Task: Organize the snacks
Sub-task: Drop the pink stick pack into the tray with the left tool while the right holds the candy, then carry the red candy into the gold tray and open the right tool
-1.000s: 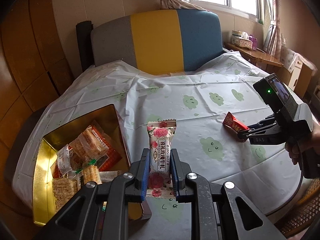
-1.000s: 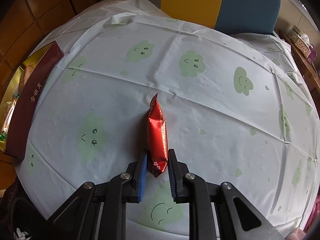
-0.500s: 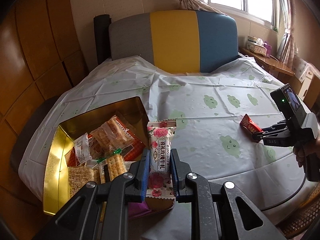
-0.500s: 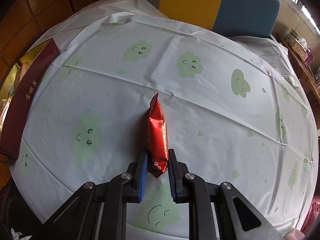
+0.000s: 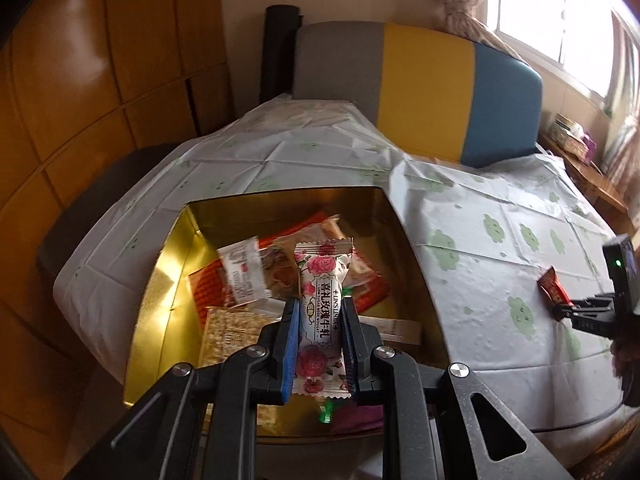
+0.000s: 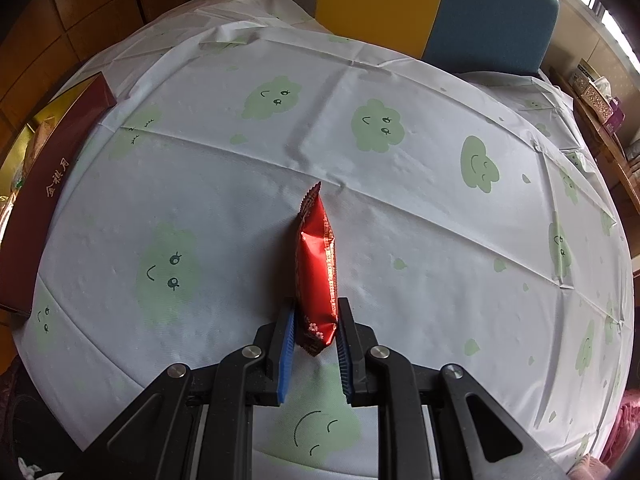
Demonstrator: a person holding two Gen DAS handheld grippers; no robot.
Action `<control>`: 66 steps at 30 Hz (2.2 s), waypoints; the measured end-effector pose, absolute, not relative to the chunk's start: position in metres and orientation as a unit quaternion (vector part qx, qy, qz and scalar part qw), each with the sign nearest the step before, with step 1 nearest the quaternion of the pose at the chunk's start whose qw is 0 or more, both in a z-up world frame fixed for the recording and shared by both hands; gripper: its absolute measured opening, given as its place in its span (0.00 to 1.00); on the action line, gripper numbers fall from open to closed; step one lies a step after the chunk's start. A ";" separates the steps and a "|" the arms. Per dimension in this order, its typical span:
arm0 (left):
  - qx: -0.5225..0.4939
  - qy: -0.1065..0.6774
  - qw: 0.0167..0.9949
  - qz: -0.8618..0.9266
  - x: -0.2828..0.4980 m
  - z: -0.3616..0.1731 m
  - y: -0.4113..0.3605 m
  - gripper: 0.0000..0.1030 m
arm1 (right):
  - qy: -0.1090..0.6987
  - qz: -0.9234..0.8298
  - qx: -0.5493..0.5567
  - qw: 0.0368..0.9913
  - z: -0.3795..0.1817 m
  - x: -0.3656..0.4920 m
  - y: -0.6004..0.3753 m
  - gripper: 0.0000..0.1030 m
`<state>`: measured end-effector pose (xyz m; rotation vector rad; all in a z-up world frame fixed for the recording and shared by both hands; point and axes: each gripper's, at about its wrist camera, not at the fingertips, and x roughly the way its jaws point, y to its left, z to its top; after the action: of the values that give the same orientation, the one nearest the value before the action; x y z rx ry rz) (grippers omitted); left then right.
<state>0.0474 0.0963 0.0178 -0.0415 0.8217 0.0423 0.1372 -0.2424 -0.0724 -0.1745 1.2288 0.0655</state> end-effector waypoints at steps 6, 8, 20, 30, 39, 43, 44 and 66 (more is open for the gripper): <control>-0.093 0.426 0.898 0.064 0.063 0.004 0.157 0.19 | 0.576 0.030 -0.083 0.813 -0.071 0.136 -0.241 0.18; -0.104 0.428 0.896 0.064 0.069 0.001 0.162 0.19 | 0.576 0.030 -0.084 0.813 -0.071 0.137 -0.241 0.18; -0.095 0.457 0.883 0.058 0.109 -0.027 0.137 0.26 | 0.576 0.030 -0.088 0.812 -0.071 0.137 -0.240 0.18; -0.055 0.449 0.887 0.088 0.080 -0.026 0.131 0.26 | 0.575 0.030 -0.097 0.812 -0.072 0.136 -0.238 0.18; -0.048 0.441 0.892 0.091 0.059 -0.019 0.131 0.26 | 0.574 0.028 -0.100 0.812 -0.072 0.136 -0.237 0.18; -0.045 0.438 0.893 0.092 0.053 -0.017 0.132 0.26 | 0.574 0.028 -0.103 0.812 -0.072 0.136 -0.237 0.18; -0.044 0.438 0.893 0.092 0.052 -0.018 0.132 0.26 | 0.574 0.028 -0.103 0.812 -0.072 0.136 -0.237 0.18; -0.045 0.439 0.893 0.092 0.041 -0.018 0.132 0.26 | 0.573 0.027 -0.108 0.812 -0.072 0.136 -0.236 0.18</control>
<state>0.0408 0.1315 -0.0183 -0.0930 0.9112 0.1911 0.1356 -0.2361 -0.0715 -0.2306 1.2237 0.0585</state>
